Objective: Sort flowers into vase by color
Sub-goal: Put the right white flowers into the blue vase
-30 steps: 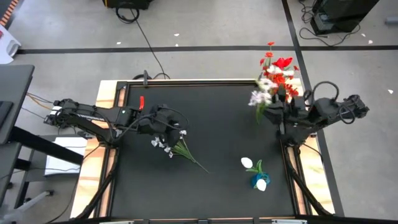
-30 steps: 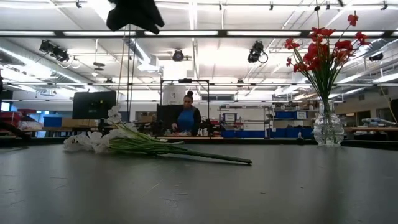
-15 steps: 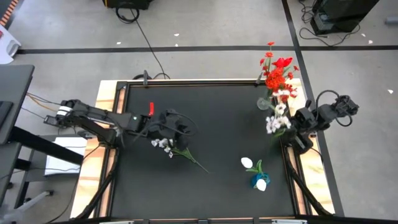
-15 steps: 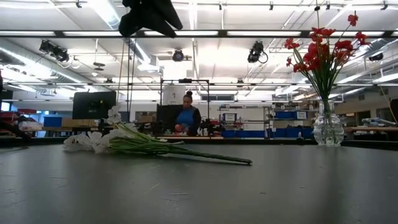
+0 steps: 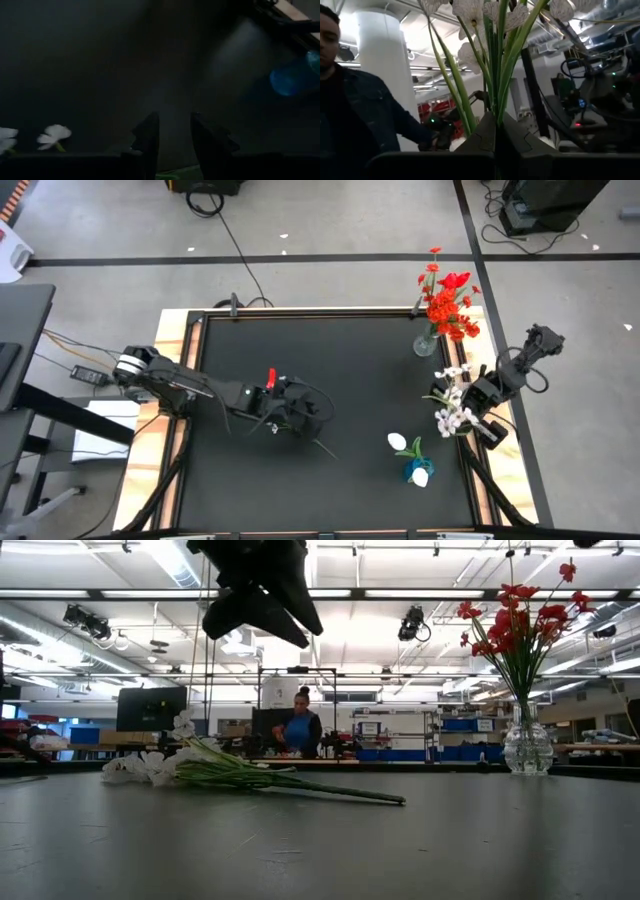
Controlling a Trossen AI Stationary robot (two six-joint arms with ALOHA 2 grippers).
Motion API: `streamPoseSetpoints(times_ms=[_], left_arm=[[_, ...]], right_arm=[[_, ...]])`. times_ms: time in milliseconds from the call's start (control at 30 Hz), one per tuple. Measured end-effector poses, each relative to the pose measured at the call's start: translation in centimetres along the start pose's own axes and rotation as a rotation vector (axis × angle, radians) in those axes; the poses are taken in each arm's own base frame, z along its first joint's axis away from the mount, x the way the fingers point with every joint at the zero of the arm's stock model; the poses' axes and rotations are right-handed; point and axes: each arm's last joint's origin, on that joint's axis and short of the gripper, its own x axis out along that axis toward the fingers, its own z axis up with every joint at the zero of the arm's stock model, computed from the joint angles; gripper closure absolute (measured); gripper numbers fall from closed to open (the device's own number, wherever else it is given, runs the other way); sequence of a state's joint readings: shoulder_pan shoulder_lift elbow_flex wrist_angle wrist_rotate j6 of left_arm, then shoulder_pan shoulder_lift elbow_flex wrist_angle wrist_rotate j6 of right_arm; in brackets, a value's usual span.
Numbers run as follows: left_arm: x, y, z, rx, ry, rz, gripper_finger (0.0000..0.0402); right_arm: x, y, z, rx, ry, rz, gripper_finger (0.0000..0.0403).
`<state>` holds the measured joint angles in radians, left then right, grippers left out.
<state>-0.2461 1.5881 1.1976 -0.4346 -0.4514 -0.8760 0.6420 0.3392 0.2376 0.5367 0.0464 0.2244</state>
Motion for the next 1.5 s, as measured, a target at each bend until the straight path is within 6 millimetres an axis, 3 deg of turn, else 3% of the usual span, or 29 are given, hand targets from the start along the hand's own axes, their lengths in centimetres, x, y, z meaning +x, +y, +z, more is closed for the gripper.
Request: streamPoseSetpoints(times_ms=[233, 533, 833, 1200, 1500], left_arm=[[0.4, 0.0, -0.7, -0.047, 0.029, 0.024, 0.0285], [0.8, 0.5, 0.0, -0.099, 0.019, 0.042, 0.0285], [1.0, 0.9, 0.4, -0.116, 0.012, 0.053, 0.0285], [1.0, 0.9, 0.4, -0.116, 0.011, 0.052, 0.0285], [1.0, 0.9, 0.4, -0.112, 0.012, 0.052, 0.0285]], right_arm=[[-0.7, -0.1, -3.2, 0.004, 0.0, 0.013, 0.0391], [-0.7, 0.2, -4.8, -0.023, 0.018, 0.021, 0.0391], [-0.2, 0.1, -5.8, -0.053, 0.07, -0.017, 0.0391], [-0.1, 0.3, -4.7, -0.085, -0.048, 0.008, 0.0391], [0.5, 0.0, -6.5, -0.08, 0.078, -0.032, 0.039]])
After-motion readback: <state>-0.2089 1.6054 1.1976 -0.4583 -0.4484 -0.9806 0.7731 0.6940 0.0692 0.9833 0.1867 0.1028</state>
